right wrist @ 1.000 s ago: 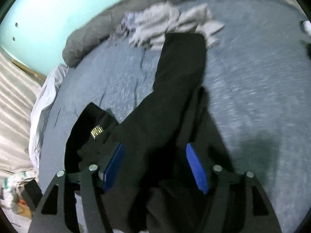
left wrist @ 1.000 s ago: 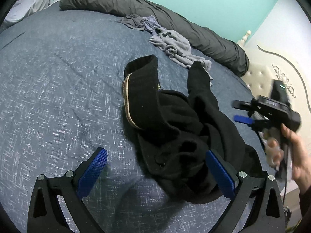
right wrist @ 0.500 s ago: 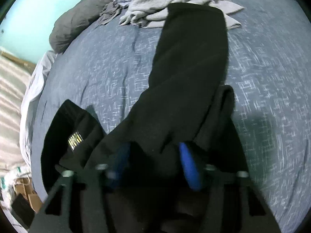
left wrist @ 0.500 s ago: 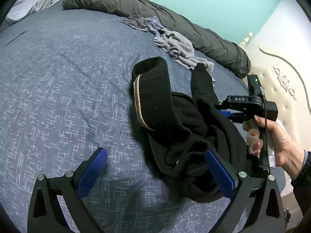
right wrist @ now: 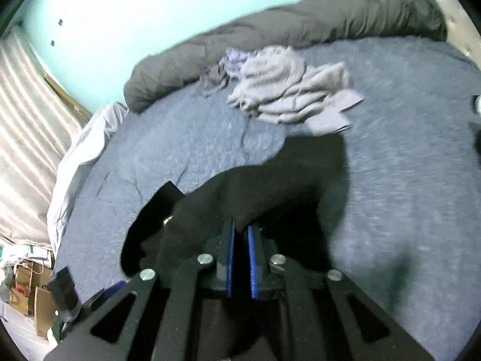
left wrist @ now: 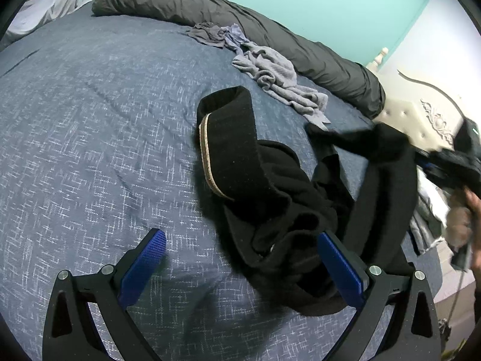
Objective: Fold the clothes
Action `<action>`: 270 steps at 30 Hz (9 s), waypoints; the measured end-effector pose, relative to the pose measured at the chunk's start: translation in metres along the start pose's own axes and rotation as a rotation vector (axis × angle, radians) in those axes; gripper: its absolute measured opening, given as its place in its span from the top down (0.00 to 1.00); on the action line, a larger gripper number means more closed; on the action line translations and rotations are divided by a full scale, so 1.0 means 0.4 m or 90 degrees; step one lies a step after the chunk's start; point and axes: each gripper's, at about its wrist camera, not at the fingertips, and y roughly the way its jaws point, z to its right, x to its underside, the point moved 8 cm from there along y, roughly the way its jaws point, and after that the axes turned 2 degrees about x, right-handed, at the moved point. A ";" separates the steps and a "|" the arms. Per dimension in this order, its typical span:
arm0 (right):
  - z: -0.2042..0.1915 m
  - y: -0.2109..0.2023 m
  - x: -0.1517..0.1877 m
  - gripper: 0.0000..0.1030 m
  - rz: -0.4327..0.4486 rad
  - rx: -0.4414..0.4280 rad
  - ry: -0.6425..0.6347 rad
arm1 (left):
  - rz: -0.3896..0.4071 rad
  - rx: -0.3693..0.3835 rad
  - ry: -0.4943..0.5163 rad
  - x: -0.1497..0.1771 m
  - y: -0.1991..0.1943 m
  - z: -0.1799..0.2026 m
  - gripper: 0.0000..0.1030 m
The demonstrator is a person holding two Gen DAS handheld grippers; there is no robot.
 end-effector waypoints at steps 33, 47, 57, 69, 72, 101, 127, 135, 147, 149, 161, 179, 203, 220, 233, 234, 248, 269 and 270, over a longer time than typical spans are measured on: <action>0.125 -0.177 0.226 0.66 -0.020 0.164 -0.019 | 0.026 0.030 -0.021 -0.024 -0.034 0.010 0.01; 0.022 0.009 0.252 0.66 0.094 0.148 0.017 | 0.014 0.039 -0.015 -0.070 0.033 0.024 0.28; 0.013 0.022 0.294 0.65 0.159 0.143 -0.029 | 0.009 0.058 0.030 -0.056 0.052 0.054 0.92; 0.022 0.019 0.289 0.65 0.168 0.092 -0.002 | 0.071 0.012 -0.035 -0.074 -0.059 -0.078 0.97; 0.018 0.016 0.293 0.65 0.168 0.085 0.000 | 0.087 -0.012 -0.066 -0.082 -0.096 -0.140 0.97; 0.004 0.013 0.290 0.64 0.165 0.061 0.025 | -0.096 0.110 -0.158 0.078 0.036 -0.094 0.72; 0.047 -0.222 0.338 0.62 0.070 0.120 -0.030 | -0.003 -0.065 -0.025 -0.081 -0.367 -0.233 0.98; 0.107 -0.266 0.391 0.59 -0.003 0.128 -0.018 | -0.001 -0.088 -0.018 -0.038 -0.436 -0.279 0.98; 0.137 -0.246 0.405 0.59 -0.047 0.112 0.036 | -0.106 -0.121 -0.014 0.111 -0.430 -0.349 0.92; 0.138 -0.236 0.395 0.59 -0.052 0.109 0.044 | -0.111 -0.122 -0.017 0.116 -0.430 -0.353 0.90; 0.165 -0.109 0.302 0.38 -0.103 0.080 0.102 | -0.060 -0.120 -0.042 -0.014 -0.425 -0.374 0.59; 0.131 0.169 0.114 0.25 -0.176 0.106 0.078 | -0.121 -0.152 0.006 -0.222 -0.132 -0.376 0.40; 0.212 0.261 0.156 0.88 -0.198 0.250 0.042 | -0.150 -0.167 0.059 -0.169 -0.001 -0.392 0.94; 0.209 -0.173 -0.092 0.90 0.087 0.191 0.079 | 0.034 -0.164 0.055 -0.359 -0.307 -0.345 0.98; 0.341 -0.313 -0.113 0.90 0.140 0.222 0.128 | 0.071 -0.218 -0.018 -0.413 -0.409 -0.427 0.98; 0.365 -0.296 -0.086 0.90 0.128 0.226 0.139 | 0.066 -0.225 -0.023 -0.406 -0.397 -0.436 0.98; 0.583 -0.219 0.214 0.57 0.021 0.263 0.198 | 0.024 -0.250 -0.098 -0.286 -0.364 -0.538 0.55; 0.443 -0.308 0.191 0.39 0.063 0.187 0.126 | -0.125 -0.147 -0.013 0.005 -0.240 -0.344 0.44; 0.434 -0.302 0.186 0.38 0.062 0.181 0.122 | -0.123 -0.149 -0.022 0.011 -0.243 -0.356 0.44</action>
